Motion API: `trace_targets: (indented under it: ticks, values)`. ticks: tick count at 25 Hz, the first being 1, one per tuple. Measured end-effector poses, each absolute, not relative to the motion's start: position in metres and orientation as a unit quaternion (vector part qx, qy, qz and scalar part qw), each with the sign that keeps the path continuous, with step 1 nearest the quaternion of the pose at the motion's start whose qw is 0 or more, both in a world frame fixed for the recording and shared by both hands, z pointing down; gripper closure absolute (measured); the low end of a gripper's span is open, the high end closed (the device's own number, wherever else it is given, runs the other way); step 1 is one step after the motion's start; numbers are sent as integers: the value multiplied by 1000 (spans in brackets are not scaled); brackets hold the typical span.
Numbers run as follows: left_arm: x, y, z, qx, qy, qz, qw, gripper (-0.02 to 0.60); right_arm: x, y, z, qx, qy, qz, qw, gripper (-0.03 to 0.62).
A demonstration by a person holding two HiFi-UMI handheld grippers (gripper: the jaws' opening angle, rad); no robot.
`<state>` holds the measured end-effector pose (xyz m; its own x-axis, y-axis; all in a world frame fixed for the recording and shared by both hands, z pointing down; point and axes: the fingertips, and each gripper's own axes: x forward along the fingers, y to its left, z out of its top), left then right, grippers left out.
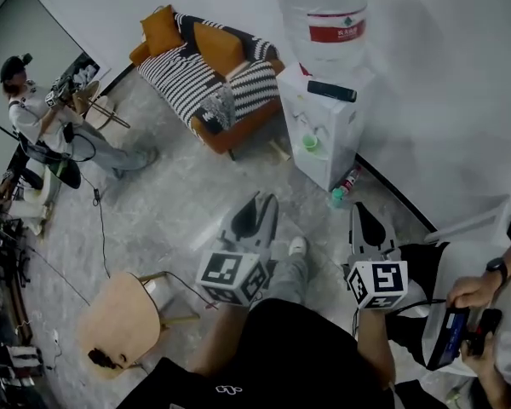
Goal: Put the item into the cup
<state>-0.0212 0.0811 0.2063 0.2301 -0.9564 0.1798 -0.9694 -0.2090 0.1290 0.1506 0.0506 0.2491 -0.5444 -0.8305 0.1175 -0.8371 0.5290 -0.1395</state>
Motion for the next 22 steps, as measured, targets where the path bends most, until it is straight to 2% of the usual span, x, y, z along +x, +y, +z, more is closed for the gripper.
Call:
trace_targets:
  ticks: [11, 22]
  values:
    - [-46, 3, 248, 781, -606, 56, 140, 503, 121, -10, 281, 477, -870, 118, 40, 583]
    - [-84, -80, 296, 785, -588, 50, 186, 503, 62, -87, 300, 463, -879, 107, 41, 583]
